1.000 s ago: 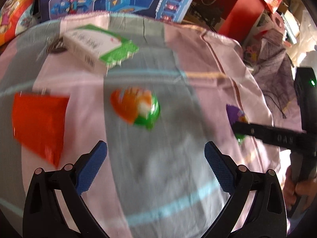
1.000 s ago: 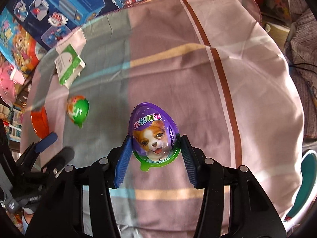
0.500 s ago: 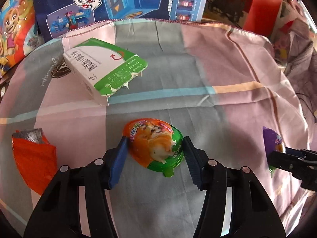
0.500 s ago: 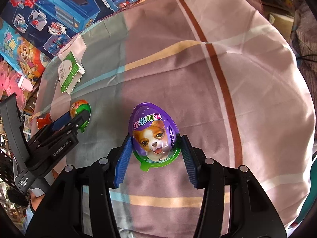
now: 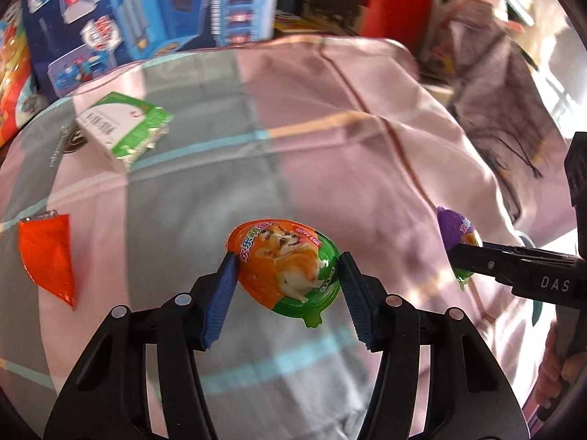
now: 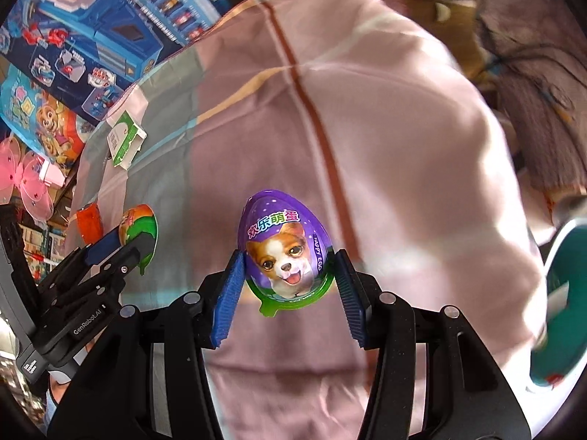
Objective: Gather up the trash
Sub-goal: 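Carry both eggs over the teal bin and open both grippers, then move both grippers back over the sheet toward the red bag and box, then grasp the red snack bag with the left gripper while the right grasps the white-green medicine box, then carry the red bag and medicine box over the teal bin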
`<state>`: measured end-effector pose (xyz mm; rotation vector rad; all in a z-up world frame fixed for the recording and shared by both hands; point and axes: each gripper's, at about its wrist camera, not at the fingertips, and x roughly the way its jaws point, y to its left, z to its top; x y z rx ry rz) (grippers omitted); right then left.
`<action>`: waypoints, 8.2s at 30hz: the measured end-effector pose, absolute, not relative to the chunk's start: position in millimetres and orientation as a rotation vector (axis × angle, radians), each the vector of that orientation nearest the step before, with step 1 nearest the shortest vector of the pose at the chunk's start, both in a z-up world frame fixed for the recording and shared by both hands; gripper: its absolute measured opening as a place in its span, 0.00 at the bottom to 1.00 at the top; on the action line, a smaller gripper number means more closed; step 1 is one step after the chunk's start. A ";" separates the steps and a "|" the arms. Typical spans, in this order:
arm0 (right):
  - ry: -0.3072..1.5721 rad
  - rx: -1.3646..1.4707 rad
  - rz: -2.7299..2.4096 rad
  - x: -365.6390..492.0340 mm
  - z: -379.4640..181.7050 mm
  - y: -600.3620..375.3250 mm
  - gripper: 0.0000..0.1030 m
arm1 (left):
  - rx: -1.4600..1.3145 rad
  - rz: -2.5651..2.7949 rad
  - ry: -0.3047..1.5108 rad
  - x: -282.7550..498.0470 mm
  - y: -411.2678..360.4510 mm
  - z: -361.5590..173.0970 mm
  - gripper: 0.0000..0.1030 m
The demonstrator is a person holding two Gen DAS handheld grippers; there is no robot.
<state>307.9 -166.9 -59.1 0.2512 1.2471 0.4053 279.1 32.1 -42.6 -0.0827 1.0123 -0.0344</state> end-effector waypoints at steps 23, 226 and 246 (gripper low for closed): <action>1.069 0.536 0.162 202.9 -44.4 -406.2 0.47 | 0.103 -0.376 1.022 227.6 -170.1 -12.1 0.56; 1.171 0.355 0.507 271.1 13.5 -238.9 0.67 | -0.102 -0.262 0.991 218.0 -34.8 -13.9 0.32; 1.068 0.618 0.176 211.0 -5.8 -493.2 0.67 | 0.109 -0.578 1.056 229.6 -253.1 -20.5 0.32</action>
